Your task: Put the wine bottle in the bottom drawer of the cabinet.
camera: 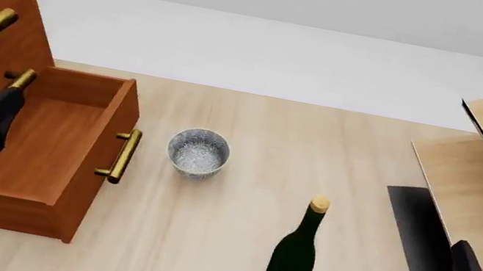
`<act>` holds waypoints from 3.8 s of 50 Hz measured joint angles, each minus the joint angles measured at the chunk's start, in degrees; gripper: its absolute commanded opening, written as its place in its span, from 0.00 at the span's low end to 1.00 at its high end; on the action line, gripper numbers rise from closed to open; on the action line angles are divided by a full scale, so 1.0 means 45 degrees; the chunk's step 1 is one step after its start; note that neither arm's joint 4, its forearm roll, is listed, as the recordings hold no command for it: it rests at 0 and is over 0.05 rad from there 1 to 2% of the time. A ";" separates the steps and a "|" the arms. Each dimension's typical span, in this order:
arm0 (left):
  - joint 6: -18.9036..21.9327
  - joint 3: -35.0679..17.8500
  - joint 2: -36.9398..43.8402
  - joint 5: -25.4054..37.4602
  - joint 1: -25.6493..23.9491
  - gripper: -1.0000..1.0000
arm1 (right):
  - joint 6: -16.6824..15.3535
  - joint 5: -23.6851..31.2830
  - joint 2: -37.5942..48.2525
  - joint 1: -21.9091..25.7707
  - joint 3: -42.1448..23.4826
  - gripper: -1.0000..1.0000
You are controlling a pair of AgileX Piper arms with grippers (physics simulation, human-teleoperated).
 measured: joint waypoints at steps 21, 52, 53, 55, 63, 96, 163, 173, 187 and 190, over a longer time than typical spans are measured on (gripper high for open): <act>-0.0009 -0.1641 0.4118 0.0324 -0.0499 1.00 | 0.0002 0.0392 -0.0304 0.0055 -0.0003 1.00; -0.0571 -0.1499 0.6982 -0.1052 -0.1053 1.00 | -0.0086 0.0777 -0.0457 -0.0027 0.0009 1.00; -0.0605 -0.1461 0.7026 -0.1108 -0.1082 1.00 | -0.0090 0.0795 -0.0470 -0.0036 0.0009 1.00; -0.0683 -0.1389 0.7103 -0.1210 -0.1141 1.00 | -0.0091 0.0828 -0.0494 -0.0061 0.0009 1.00; -0.0860 -0.1111 0.7370 -0.1596 -0.1319 1.00 | -0.0094 0.0996 -0.0631 -0.0146 0.0009 1.00; -0.1096 0.0155 0.8374 -0.3221 -0.1792 1.00 | -0.0067 0.1450 -0.1019 -0.0229 0.0013 1.00; -0.1418 0.1263 0.9931 -0.5510 -0.2470 1.00 | 0.0055 0.1996 -0.1469 -0.0180 0.0018 1.00; -0.1539 0.1279 1.0009 -0.5735 -0.2730 1.00 | 0.0062 0.2084 -0.1563 -0.0199 0.0017 1.00; -0.1638 0.1321 1.0054 -0.5950 -0.3086 1.00 | 0.0077 0.2162 -0.1663 -0.0209 0.0017 1.00; -0.1648 0.1330 1.0080 -0.6026 -0.3176 1.00 | 0.0080 0.2147 -0.1667 -0.0199 0.0017 1.00</act>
